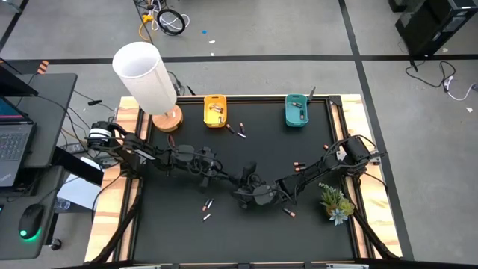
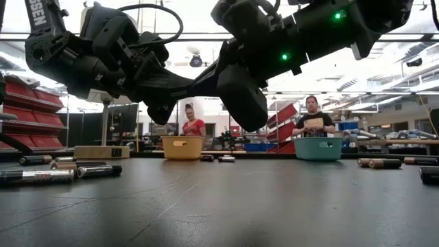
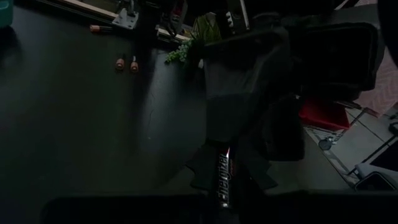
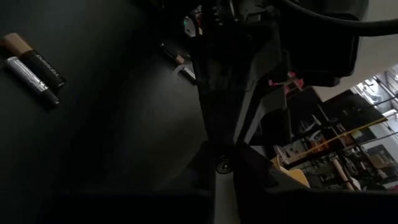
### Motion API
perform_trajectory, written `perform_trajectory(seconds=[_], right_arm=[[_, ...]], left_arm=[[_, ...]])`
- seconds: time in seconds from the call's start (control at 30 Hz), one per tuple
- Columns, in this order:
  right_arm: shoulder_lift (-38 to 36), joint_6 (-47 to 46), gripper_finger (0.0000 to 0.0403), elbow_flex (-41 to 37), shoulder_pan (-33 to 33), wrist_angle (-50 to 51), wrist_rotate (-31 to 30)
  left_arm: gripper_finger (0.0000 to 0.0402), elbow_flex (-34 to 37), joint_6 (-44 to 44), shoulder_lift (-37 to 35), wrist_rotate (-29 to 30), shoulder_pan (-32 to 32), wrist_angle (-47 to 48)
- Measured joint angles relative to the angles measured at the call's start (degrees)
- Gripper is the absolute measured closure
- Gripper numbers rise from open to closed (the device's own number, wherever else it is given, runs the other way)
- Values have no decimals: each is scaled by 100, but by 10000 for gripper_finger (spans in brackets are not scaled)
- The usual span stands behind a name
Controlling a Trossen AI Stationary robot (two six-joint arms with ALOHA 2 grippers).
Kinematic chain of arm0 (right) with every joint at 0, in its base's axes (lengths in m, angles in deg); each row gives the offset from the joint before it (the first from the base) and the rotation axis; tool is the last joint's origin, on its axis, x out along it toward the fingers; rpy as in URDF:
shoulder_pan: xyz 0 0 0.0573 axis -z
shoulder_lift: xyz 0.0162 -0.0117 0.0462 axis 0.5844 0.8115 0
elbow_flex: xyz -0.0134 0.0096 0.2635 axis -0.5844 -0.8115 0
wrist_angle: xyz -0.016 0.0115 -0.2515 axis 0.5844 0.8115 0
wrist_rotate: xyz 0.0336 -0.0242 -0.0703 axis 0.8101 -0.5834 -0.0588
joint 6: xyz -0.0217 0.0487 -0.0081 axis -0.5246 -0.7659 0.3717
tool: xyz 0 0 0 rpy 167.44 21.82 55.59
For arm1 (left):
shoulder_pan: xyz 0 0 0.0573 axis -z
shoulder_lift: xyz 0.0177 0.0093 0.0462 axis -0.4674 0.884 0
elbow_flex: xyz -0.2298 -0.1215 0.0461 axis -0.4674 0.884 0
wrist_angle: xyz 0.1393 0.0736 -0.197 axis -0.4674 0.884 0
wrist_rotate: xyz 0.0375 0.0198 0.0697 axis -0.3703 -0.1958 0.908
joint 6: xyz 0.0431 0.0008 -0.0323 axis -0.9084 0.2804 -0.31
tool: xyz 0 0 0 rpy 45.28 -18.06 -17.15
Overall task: Sort batteries
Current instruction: Put the silver battery into the yellow bin
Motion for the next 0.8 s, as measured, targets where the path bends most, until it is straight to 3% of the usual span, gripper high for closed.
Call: perform_trajectory(seconds=[0.17,0.37,0.47,0.8], right_arm=[[0,-30,369,0,0,12,-7],[-9,-397,372,11,-49,227,-132],[-7,-598,372,11,-161,523,-187],[-105,-2221,373,9,-465,1923,-638]], left_arm=[[336,0,51,0,128,5,-11],[254,-5,-50,2,239,7,-23],[226,36,-129,-13,634,-4,-168],[228,747,-380,-9,914,286,-117]])
